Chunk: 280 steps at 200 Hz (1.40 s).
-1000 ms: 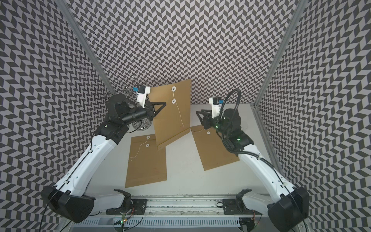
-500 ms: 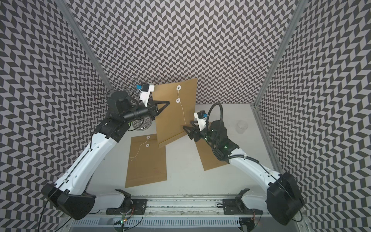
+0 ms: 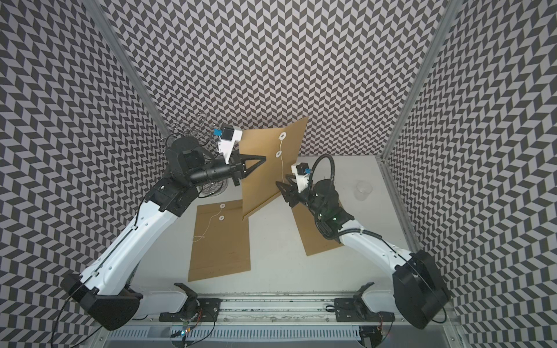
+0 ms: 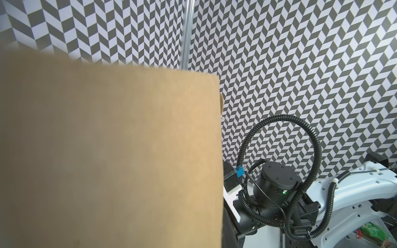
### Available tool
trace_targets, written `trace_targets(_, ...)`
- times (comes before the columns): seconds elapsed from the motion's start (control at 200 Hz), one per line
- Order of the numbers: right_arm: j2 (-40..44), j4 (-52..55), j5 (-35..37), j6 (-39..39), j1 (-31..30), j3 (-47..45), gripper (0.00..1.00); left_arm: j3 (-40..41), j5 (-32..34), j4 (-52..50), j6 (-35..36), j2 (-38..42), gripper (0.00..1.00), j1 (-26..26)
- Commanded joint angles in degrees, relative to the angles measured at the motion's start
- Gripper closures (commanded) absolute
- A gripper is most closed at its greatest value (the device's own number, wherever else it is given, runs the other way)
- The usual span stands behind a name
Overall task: Close the mouth of the file bag
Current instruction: Close the file bag.
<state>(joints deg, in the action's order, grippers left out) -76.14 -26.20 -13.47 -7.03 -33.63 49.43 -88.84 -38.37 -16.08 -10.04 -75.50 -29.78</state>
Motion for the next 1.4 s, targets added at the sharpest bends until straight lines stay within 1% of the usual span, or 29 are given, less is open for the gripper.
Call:
trace_targets(0.0, -0.32, -6.04, 1.69, 0.68, -0.21, 1.32, 0.57, -2.72, -1.1, 0.3, 0.59, -0.25, 1.0, -0.89)
trace_targets(0.285, 0.92, -4.36, 2.07, 0.53, -0.21, 0.94, 0.84, -3.59, 1.31, -1.01, 1.68, -0.41, 1.0, -0.89)
trace_targets(0.366, 1.69, -3.88, 1.9, 0.68, -0.22, 0.93, 0.92, -4.13, 2.92, -1.99, 2.39, -0.74, 1.0, -0.73)
trace_targets(0.426, 2.35, -2.73, 1.74, 1.0, -0.21, 1.08, 1.0, -4.33, 4.31, -2.79, 2.59, -1.04, 1.0, 0.03)
trace_targets(0.491, 3.42, -0.78, 1.34, 1.23, -0.27, 1.37, 1.0, -3.95, 5.23, -2.93, 1.26, -1.17, 1.0, 2.25)
trace_targets(0.586, 5.12, 1.44, 0.94, 1.03, -0.21, 1.21, 1.0, -2.4, 4.14, -2.08, -0.78, -1.18, 1.0, 6.06)
trace_targets(0.676, 6.81, 3.04, 0.62, 0.23, -0.23, 1.06, 1.0, -0.7, 4.18, -1.39, -0.35, -0.77, 1.0, 7.34)
trace_targets(0.756, 6.97, 7.55, 1.62, -0.09, -0.23, 3.35, 1.0, 0.25, 3.77, -2.02, 1.53, -0.48, 1.0, 7.37)
trace_targets(0.856, 4.7, 17.04, 3.92, -0.09, 0.03, 10.04, 1.0, 2.35, 3.17, -2.28, 3.59, 0.64, 1.0, 7.43)
trace_targets(0.951, 2.97, 22.19, 3.01, -1.34, 0.82, 14.74, 1.0, 3.95, 3.46, -3.22, 4.99, 1.29, 1.0, 7.41)
trace_targets(1.042, 2.01, 24.12, 0.31, -4.21, 2.91, 17.92, 1.0, 5.43, 3.74, -3.69, 5.43, 2.02, 1.0, 7.39)
trace_targets(1.202, 0.61, 25.19, -5.86, -11.18, 9.17, 22.98, 1.0, 7.73, 2.92, -3.97, 5.21, 3.25, 1.0, 7.45)
trace_targets(1.397, -3.46, 29.24, -4.17, -11.59, 10.34, 30.56, 1.0, 10.37, 0.07, -2.22, 2.85, 4.54, 1.0, 6.76)
